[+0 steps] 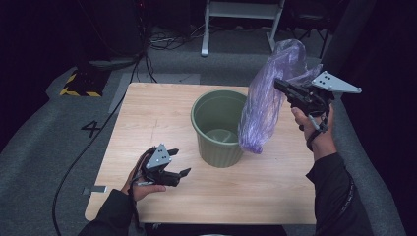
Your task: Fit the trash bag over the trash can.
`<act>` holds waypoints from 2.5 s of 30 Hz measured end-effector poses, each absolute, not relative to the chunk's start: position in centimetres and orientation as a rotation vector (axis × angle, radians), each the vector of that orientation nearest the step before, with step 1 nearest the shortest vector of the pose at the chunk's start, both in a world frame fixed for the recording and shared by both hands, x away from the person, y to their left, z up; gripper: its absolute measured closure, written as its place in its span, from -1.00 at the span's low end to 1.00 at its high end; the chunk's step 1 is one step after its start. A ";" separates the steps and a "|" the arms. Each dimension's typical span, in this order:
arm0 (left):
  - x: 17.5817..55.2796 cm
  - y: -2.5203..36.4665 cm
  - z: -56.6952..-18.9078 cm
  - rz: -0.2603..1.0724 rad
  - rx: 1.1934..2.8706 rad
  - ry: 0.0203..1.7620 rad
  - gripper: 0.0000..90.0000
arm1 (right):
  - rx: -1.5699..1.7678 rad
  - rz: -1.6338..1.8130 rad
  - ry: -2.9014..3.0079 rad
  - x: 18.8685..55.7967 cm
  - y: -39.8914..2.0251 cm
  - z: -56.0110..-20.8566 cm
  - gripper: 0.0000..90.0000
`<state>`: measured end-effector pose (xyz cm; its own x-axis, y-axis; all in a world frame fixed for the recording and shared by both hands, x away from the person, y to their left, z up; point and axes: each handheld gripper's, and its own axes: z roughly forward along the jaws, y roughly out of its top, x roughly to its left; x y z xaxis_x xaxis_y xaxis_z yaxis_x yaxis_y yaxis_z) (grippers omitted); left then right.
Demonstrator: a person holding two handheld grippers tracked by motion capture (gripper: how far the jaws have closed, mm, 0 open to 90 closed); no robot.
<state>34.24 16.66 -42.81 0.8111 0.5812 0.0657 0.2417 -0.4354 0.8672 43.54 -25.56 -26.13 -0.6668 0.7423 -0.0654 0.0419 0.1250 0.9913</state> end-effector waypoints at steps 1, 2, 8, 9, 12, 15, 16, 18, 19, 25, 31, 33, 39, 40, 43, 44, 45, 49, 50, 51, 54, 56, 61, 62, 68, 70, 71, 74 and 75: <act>34.6 16.8 -42.5 0.455 2.016 0.615 -0.51 | 0.761 1.588 1.840 43.7 -25.4 -26.2 0.97; 34.9 16.9 -42.3 0.456 2.011 0.622 -0.51 | 0.764 1.583 1.842 43.9 -25.2 -26.3 0.97; 36.4 17.6 -41.1 0.473 1.956 0.640 -0.52 | 0.757 1.539 1.854 44.5 -24.5 -26.8 0.97; 36.5 17.8 -40.6 0.488 1.946 0.632 -0.51 | 0.759 1.528 1.856 44.7 -24.4 -27.0 0.97; 36.7 18.1 -39.2 0.507 1.893 0.618 -0.49 | 0.773 1.523 1.855 45.2 -23.9 -27.5 0.97; 37.0 18.0 -37.8 0.520 1.866 0.599 -0.49 | 0.780 1.508 1.859 45.6 -23.6 -27.8 0.97; 37.1 17.9 -37.4 0.529 1.863 0.585 -0.49 | 0.785 1.513 1.862 45.7 -23.5 -27.9 0.97; 37.3 17.6 -36.5 0.517 1.853 0.564 -0.49 | 0.784 1.507 1.866 45.9 -23.2 -28.0 0.97; 37.4 17.4 -36.1 0.515 1.846 0.559 -0.49 | 0.783 1.503 1.871 46.0 -23.1 -28.0 0.97; 38.2 15.4 -33.4 0.504 1.820 0.525 -0.50 | 0.782 1.477 1.871 46.3 -22.1 -28.2 0.97; 38.8 12.4 -31.6 0.495 1.827 0.478 -0.52 | 0.779 1.456 1.858 46.3 -21.7 -28.1 0.97; 39.0 11.0 -31.2 0.481 1.838 0.459 -0.52 | 0.780 1.462 1.847 46.3 -21.6 -27.9 0.97; 39.3 8.0 -31.1 0.486 1.905 0.422 -0.50 | 0.760 1.448 1.856 46.0 -20.9 -28.4 0.97; 39.3 7.6 -31.2 0.489 1.914 0.425 -0.51 | 0.759 1.450 1.859 45.9 -20.8 -28.6 0.97; 39.5 6.8 -31.5 0.530 1.949 0.451 -0.51 | 0.744 1.454 1.870 45.5 -20.5 -29.0 0.97; 39.6 6.6 -31.7 0.531 1.960 0.455 -0.51 | 0.735 1.452 1.877 45.3 -20.4 -29.2 0.97; 39.7 6.6 -31.8 0.531 1.965 0.457 -0.51 | 0.723 1.447 1.887 45.0 -20.2 -29.3 0.97; 39.9 6.8 -32.0 0.534 1.963 0.479 -0.53 | 0.670 1.446 1.917 43.9 -19.5 -29.8 0.97; 40.0 6.9 -32.0 0.543 1.962 0.487 -0.53 | 0.660 1.451 1.921 43.7 -19.4 -29.9 0.97; 40.1 6.9 -32.1 0.557 1.962 0.495 -0.52 | 0.652 1.457 1.923 43.4 -19.3 -30.0 0.97; 40.5 6.9 -32.3 0.583 1.973 0.512 -0.50 | 0.618 1.466 1.942 42.8 -18.9 -30.3 0.97; 40.8 6.8 -32.4 0.591 1.980 0.526 -0.49 | 0.600 1.459 1.950 42.4 -18.7 -30.5 0.97; 41.6 6.6 -32.5 0.599 1.968 0.559 -0.45 | 0.593 1.433 1.948 42.5 -18.3 -30.9 0.97; 41.7 6.7 -32.4 0.583 1.955 0.560 -0.45 | 0.600 1.430 1.945 42.7 -18.3 -30.8 0.97; 41.1 6.8 -31.8 0.570 1.934 0.512 -0.45 | 0.704 1.427 1.873 44.7 -19.9 -30.0 0.97; 40.8 6.7 -31.6 0.543 1.931 0.477 -0.46 | 0.728 1.410 1.851 45.1 -20.2 -30.0 0.97; 40.6 6.6 -31.5 0.526 1.927 0.457 -0.47 | 0.753 1.412 1.834 45.5 -20.4 -30.0 0.97; 40.1 6.2 -31.3 0.492 1.924 0.408 -0.49 | 0.781 1.395 1.798 45.9 -20.6 -30.0 0.97; 39.8 5.9 -31.2 0.488 1.926 0.396 -0.50 | 0.784 1.389 1.792 45.9 -20.6 -30.0 0.97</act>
